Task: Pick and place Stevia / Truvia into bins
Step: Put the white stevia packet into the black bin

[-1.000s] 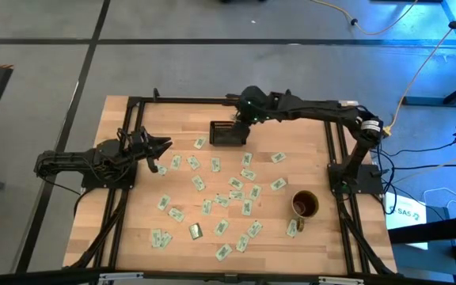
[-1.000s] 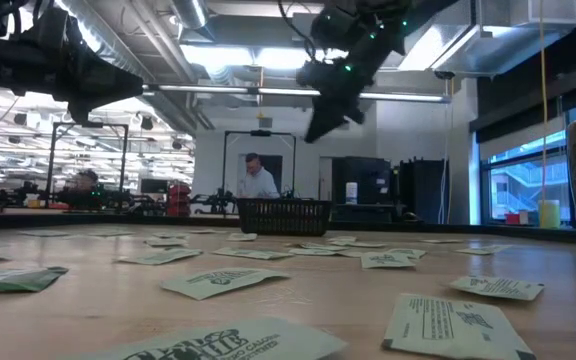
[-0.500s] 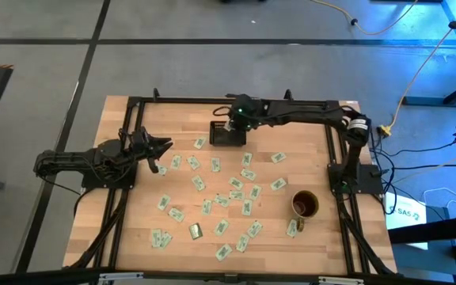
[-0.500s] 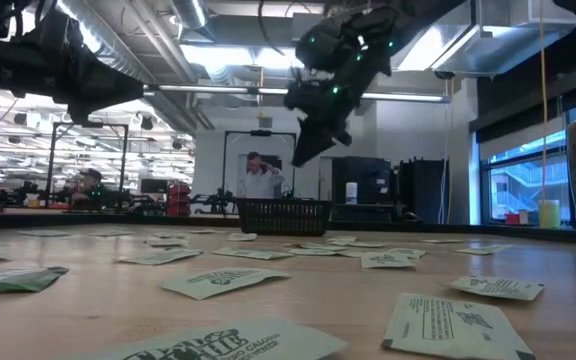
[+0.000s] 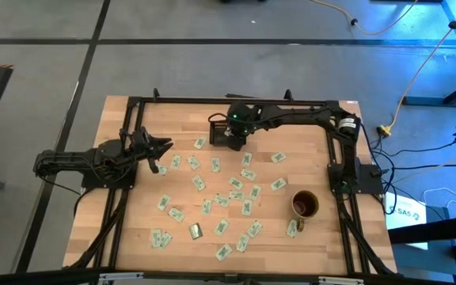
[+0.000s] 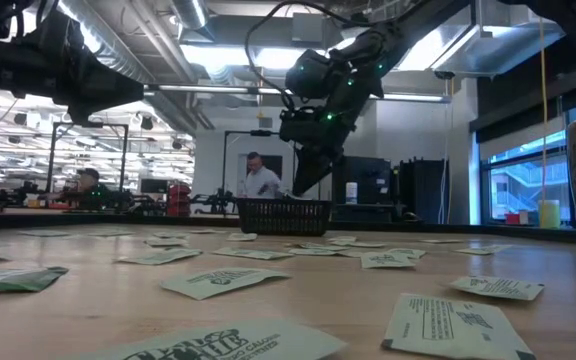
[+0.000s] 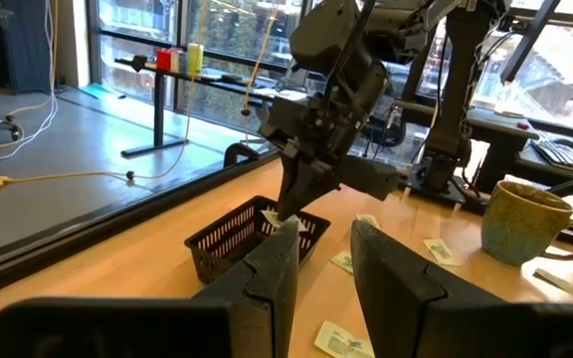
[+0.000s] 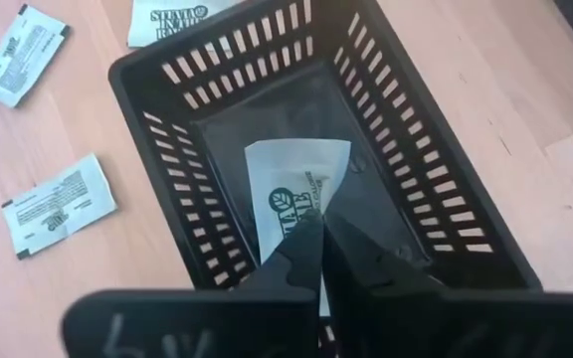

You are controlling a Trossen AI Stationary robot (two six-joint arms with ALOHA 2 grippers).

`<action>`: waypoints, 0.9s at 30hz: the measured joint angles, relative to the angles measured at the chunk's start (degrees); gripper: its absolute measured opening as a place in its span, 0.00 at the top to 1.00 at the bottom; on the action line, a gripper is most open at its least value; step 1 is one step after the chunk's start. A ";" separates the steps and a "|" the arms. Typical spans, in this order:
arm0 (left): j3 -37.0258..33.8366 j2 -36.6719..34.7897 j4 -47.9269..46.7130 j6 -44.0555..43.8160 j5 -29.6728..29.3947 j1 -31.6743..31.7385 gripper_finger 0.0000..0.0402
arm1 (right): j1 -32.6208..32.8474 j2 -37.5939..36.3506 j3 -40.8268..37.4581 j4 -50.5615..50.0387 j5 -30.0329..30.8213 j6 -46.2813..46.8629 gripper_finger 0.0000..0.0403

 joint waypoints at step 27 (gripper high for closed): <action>0.00 17.17 18.82 9.04 0.01 0.20 0.77 | -0.26 -5.22 0.00 -2.23 1.56 2.45 0.67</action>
